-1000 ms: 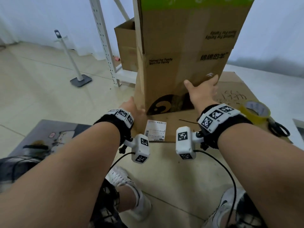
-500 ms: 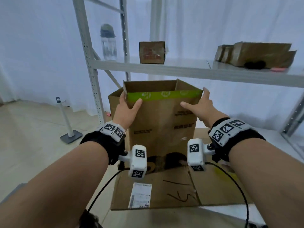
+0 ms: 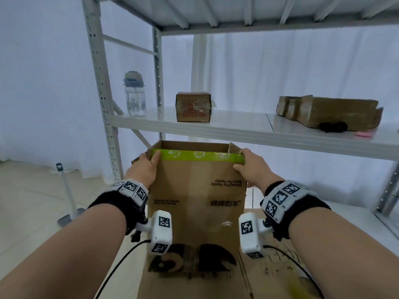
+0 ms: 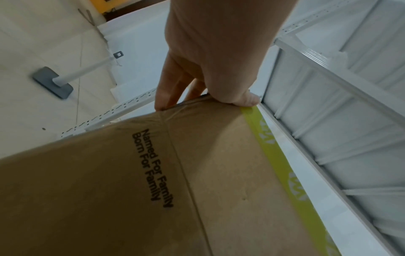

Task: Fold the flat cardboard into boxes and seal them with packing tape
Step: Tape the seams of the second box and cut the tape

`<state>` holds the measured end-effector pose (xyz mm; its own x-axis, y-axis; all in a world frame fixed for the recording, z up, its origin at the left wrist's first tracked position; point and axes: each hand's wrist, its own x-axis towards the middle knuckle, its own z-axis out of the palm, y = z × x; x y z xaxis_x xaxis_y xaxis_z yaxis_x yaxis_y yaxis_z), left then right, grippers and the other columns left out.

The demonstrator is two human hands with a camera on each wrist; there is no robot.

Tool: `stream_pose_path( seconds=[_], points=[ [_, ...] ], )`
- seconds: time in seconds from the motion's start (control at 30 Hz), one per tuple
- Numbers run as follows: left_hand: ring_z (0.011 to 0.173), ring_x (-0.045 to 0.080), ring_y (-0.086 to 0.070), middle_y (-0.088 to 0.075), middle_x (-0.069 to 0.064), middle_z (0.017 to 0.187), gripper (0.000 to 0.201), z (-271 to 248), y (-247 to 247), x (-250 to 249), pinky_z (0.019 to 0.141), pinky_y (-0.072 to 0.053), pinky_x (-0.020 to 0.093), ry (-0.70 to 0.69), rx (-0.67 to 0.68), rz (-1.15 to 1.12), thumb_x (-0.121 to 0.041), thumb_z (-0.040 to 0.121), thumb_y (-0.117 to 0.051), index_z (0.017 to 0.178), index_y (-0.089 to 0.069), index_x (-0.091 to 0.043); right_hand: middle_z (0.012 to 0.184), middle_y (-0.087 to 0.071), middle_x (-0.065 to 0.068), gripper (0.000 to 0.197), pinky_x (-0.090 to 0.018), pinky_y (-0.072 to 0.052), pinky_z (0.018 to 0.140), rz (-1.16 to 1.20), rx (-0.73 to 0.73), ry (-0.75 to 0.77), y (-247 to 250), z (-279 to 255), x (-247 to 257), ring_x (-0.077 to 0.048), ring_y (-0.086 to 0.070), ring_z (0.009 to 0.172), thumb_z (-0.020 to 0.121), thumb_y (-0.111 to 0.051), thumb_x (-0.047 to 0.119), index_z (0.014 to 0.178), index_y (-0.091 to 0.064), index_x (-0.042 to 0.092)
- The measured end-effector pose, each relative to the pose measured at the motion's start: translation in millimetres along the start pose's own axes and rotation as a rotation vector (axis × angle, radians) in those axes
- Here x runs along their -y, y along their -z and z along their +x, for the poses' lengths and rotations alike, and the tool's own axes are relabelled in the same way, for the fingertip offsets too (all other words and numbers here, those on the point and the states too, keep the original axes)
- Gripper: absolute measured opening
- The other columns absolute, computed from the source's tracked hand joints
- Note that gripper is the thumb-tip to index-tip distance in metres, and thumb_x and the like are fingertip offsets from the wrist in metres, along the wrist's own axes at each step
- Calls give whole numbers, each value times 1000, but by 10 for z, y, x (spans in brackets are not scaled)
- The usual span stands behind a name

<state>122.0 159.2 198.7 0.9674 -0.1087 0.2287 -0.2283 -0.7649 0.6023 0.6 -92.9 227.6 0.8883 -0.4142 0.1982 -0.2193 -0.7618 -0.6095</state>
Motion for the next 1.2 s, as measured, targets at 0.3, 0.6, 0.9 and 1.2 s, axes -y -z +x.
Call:
stream_pose_path(
  seconds=[0.3, 0.6, 0.9, 1.2],
  points=[
    [109, 40, -53, -55, 26, 120, 31, 782, -147, 137, 85, -41, 41, 39, -14, -99, -13, 98, -38, 125, -40, 0, 118, -54, -13, 37, -48, -59, 66, 24, -24, 6, -168, 614, 162, -35, -62, 93, 96, -56, 19, 131, -45, 16],
    [132, 37, -43, -28, 9, 156, 106, 847, -595, 550, 106, -39, 52, 127, 174, -278, -68, 81, -56, 150, 17, -33, 122, -53, -12, 33, -28, -40, 73, 36, -178, 103, -492, 646, 276, -12, -52, 80, 98, -51, 11, 129, -44, 11],
    [115, 28, -52, -53, 8, 124, 110, 826, -777, 862, 97, -49, 46, 137, 70, -247, -72, 44, -79, 131, -46, -14, 124, -56, -3, 46, -20, -40, 75, 250, -267, 142, -637, 413, 206, -15, -58, 96, 95, -59, 18, 135, -35, 17],
    [133, 23, -43, -42, 1, 145, 126, 606, -873, 1096, 106, -41, 50, 34, 98, -441, -79, 43, -78, 144, -21, -31, 151, -38, 10, 107, -45, -36, 113, 576, -60, 71, -1257, 325, -234, -12, -39, 138, 67, -64, 75, 151, -5, 43]
  ],
)
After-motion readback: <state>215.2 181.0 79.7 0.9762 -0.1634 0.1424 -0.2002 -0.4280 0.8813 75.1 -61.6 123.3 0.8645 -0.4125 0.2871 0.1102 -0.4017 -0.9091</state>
